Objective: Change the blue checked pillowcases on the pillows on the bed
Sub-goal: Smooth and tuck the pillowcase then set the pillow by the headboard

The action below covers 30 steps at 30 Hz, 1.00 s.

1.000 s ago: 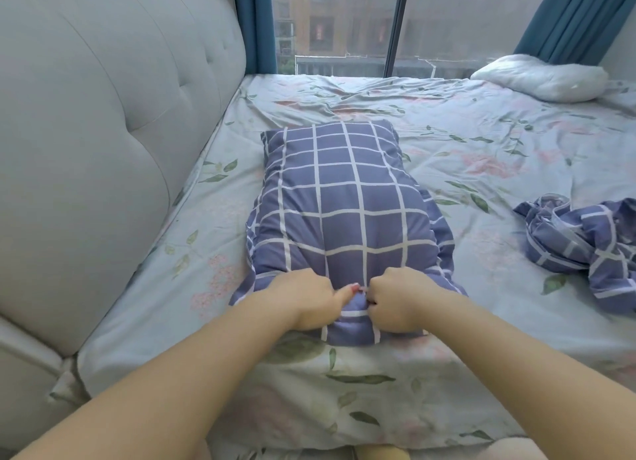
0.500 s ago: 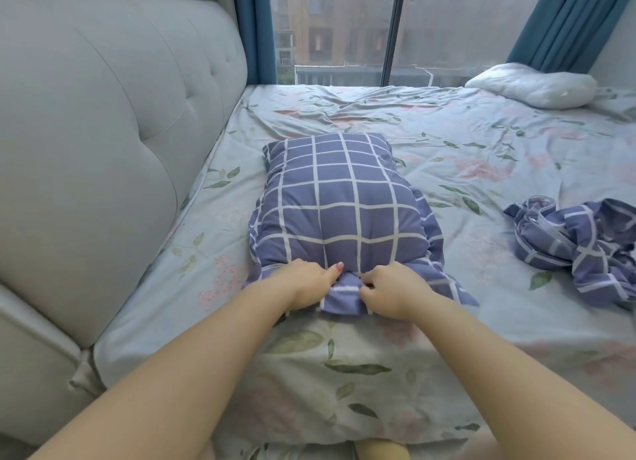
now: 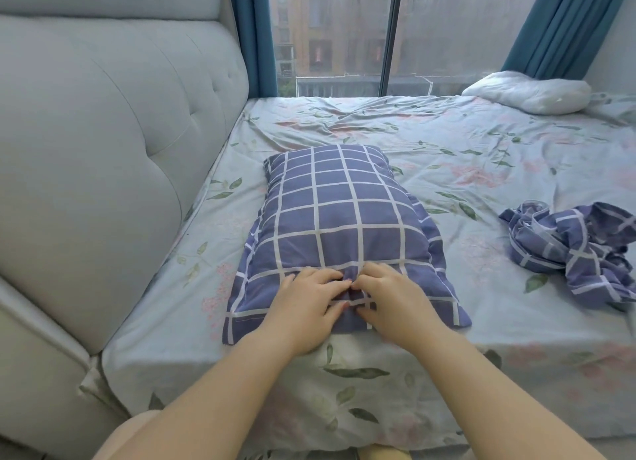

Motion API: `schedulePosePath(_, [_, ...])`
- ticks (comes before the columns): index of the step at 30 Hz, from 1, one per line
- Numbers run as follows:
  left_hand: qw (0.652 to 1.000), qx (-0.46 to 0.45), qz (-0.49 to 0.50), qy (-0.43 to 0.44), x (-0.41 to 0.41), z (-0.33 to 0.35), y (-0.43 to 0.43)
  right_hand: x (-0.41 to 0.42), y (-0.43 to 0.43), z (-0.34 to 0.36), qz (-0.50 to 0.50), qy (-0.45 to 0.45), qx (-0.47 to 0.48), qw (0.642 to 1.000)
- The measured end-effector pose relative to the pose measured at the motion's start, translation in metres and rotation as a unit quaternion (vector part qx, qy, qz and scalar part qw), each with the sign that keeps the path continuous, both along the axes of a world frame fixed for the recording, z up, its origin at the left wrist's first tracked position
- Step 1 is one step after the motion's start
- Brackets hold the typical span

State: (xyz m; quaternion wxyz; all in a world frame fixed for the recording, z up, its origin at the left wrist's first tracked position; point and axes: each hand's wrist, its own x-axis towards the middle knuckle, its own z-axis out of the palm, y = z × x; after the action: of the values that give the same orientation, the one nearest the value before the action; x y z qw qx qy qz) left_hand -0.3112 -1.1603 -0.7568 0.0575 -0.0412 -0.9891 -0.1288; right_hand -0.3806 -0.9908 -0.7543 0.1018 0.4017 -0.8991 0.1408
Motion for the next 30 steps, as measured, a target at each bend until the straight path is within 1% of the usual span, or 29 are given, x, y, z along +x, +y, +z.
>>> schedulePosePath(3, [0.999, -0.039, -0.005, 0.013, -0.012, -0.002, 0.003, -0.003, -0.002, -0.005, -0.014, -0.062, 0.016, 0.998])
schedulePosePath(6, [0.998, -0.057, 0.015, -0.025, -0.025, -0.006, 0.006, -0.011, -0.006, -0.010, -0.034, -0.123, 0.042, 0.991])
schedulePosePath(9, [0.993, -0.042, 0.054, -0.094, -0.042, -0.012, 0.006, -0.023, -0.016, -0.013, -0.053, -0.135, 0.078, 0.986])
schedulePosePath(12, [0.988, -0.034, 0.072, -0.130, -0.055, -0.003, 0.005, -0.032, -0.025, -0.007, -0.073, -0.146, 0.102, 0.981])
schedulePosePath(17, [0.980, -0.051, 0.025, -0.191, -0.044, 0.009, 0.009, -0.022, -0.018, 0.009, -0.028, -0.178, 0.197, 0.964])
schedulePosePath(19, [0.974, -0.061, 0.020, -0.216, -0.049, 0.007, 0.005, -0.021, -0.019, 0.006, -0.032, -0.185, 0.205, 0.961])
schedulePosePath(22, [0.970, -0.044, 0.019, -0.238, -0.066, 0.006, -0.004, -0.027, -0.024, -0.002, -0.052, -0.168, 0.218, 0.960])
schedulePosePath(25, [0.971, -0.057, 0.021, -0.231, -0.069, 0.011, -0.003, -0.027, -0.028, 0.000, -0.078, -0.172, 0.205, 0.960])
schedulePosePath(28, [0.966, -0.091, 0.010, -0.243, -0.057, 0.017, -0.002, -0.020, -0.023, 0.006, -0.047, -0.169, 0.198, 0.964])
schedulePosePath(30, [0.962, -0.104, -0.005, -0.251, -0.043, 0.025, -0.001, -0.010, -0.013, 0.012, -0.029, -0.180, 0.164, 0.970])
